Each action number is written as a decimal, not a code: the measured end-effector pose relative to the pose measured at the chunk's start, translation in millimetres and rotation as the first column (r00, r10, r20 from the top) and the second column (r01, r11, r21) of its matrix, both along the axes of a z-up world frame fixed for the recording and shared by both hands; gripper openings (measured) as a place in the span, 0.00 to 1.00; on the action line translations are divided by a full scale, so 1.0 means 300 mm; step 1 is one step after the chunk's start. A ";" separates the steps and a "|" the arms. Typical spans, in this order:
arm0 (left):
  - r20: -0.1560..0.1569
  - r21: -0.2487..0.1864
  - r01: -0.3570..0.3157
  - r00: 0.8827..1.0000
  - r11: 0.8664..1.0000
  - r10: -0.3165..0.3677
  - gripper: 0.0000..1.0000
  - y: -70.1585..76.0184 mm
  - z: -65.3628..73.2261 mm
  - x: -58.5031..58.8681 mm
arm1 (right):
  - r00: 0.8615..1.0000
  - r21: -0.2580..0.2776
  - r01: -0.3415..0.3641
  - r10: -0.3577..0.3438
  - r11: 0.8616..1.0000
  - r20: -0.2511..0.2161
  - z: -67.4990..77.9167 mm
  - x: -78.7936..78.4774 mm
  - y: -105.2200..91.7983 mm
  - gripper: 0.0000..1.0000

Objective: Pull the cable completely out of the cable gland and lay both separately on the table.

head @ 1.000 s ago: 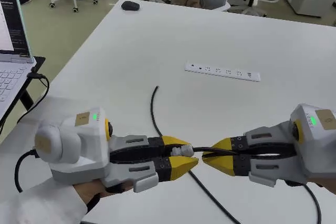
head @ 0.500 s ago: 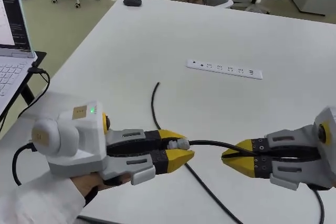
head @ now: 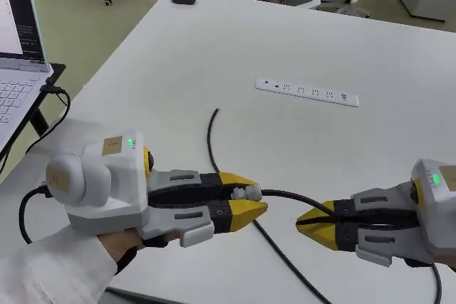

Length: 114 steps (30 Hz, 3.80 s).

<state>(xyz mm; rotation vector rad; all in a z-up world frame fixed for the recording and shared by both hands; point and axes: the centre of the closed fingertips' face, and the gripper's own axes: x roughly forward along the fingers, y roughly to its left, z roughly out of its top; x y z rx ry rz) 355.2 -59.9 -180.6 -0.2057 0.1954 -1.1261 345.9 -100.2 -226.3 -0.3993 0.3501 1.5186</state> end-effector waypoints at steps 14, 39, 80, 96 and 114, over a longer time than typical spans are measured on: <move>0.015 0.003 -0.015 1.000 1.000 0.015 0.17 0.008 0.007 0.007 | 0.999 -0.012 0.023 -0.023 1.000 -0.023 -0.018 0.017 0.024 0.11; 0.036 0.027 -0.040 0.999 0.999 0.039 0.17 0.021 0.003 0.021 | 0.996 0.024 -0.023 0.021 0.999 0.091 0.051 0.055 0.124 0.02; 0.015 0.001 -0.141 0.990 0.990 0.141 0.17 0.085 0.009 0.081 | 0.999 -0.261 0.000 -0.014 0.965 -0.051 -0.507 0.359 0.315 0.02; -0.020 0.020 -0.185 0.982 0.983 0.185 0.17 0.115 -0.026 0.112 | 0.991 -0.282 0.115 -0.129 0.952 -0.031 -0.560 0.375 0.310 0.25; -0.099 0.257 -0.160 0.977 0.953 0.190 0.17 0.180 -0.366 0.350 | 0.921 0.043 0.375 -0.367 0.926 -0.132 -0.203 0.352 -0.003 0.50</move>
